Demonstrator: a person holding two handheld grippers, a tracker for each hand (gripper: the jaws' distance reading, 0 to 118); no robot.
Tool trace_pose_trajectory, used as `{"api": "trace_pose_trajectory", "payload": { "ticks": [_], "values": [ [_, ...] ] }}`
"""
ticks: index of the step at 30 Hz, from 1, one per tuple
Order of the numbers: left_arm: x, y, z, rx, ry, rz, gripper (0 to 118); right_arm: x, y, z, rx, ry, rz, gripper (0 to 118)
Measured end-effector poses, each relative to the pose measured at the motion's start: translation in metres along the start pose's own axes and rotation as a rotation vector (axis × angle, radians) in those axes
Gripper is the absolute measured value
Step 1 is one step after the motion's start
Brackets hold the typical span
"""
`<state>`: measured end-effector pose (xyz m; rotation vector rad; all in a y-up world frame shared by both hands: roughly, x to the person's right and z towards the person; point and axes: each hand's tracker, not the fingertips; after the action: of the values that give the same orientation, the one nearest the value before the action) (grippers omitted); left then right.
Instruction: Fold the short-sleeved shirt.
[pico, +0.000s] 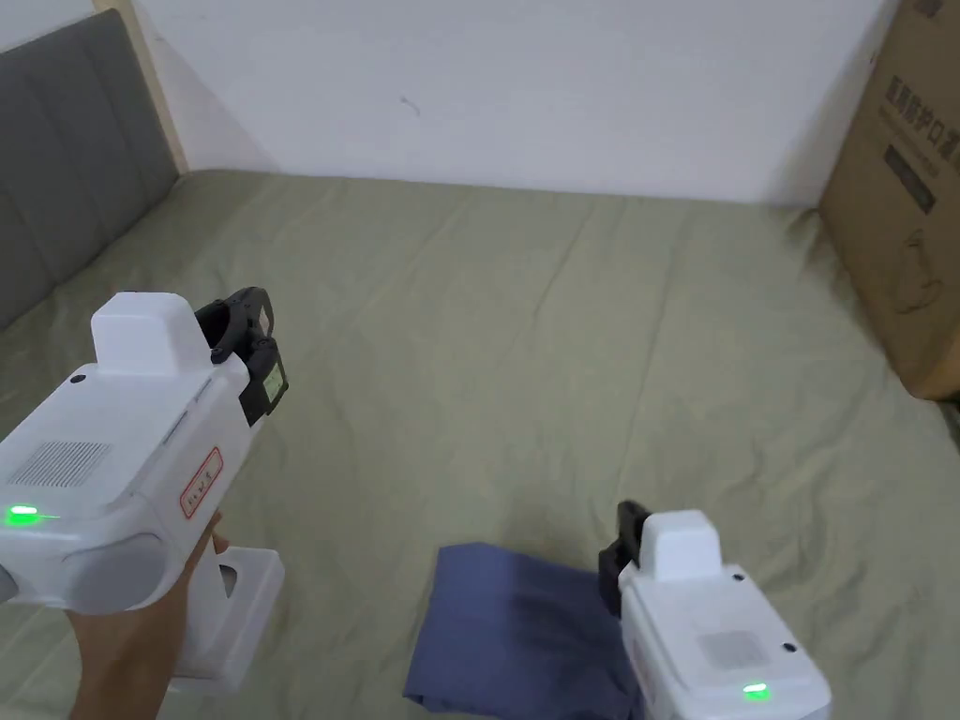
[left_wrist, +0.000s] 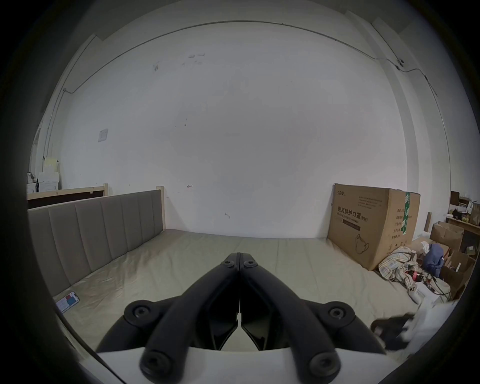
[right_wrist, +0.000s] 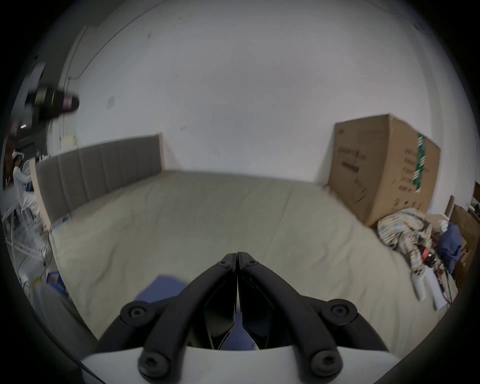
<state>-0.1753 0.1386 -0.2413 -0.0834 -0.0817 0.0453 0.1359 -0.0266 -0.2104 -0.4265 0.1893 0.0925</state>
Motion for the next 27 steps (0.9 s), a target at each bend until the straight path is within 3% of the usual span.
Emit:
{"api": "trace_pose_trajectory", "payload": {
  "ticks": [5,10,14,16,20,21,23,27],
  "values": [
    [-0.006,-0.008,0.001,-0.048,-0.003,-0.017,0,-0.021,-0.052,-0.033,-0.136,0.038,-0.023,0],
    [-0.006,-0.030,-0.005,-0.158,-0.038,-0.011,0,-0.027,-0.094,-0.047,-0.257,0.004,-0.021,0],
    [-0.001,-0.055,-0.016,-0.318,-0.136,0.037,5,-0.028,-0.108,-0.051,-0.248,-0.011,-0.016,0],
    [0.001,-0.073,-0.024,-0.437,-0.190,0.107,18,-0.031,-0.104,-0.056,-0.274,-0.018,0.034,0],
    [0.015,-0.121,-0.048,-0.772,-0.287,0.226,78,-0.027,-0.106,-0.053,-0.263,-0.010,-0.006,0],
    [0.019,-0.135,-0.052,-0.818,-0.306,0.247,85,-0.025,-0.108,-0.053,-0.256,-0.004,-0.017,0],
    [0.027,-0.160,-0.059,-0.879,-0.334,0.270,92,-0.022,-0.109,-0.051,-0.251,0.005,-0.033,0],
    [0.030,-0.203,-0.082,-1.031,-0.377,0.384,92,-0.020,-0.107,-0.050,-0.255,0.018,-0.048,0]
  ]
}}
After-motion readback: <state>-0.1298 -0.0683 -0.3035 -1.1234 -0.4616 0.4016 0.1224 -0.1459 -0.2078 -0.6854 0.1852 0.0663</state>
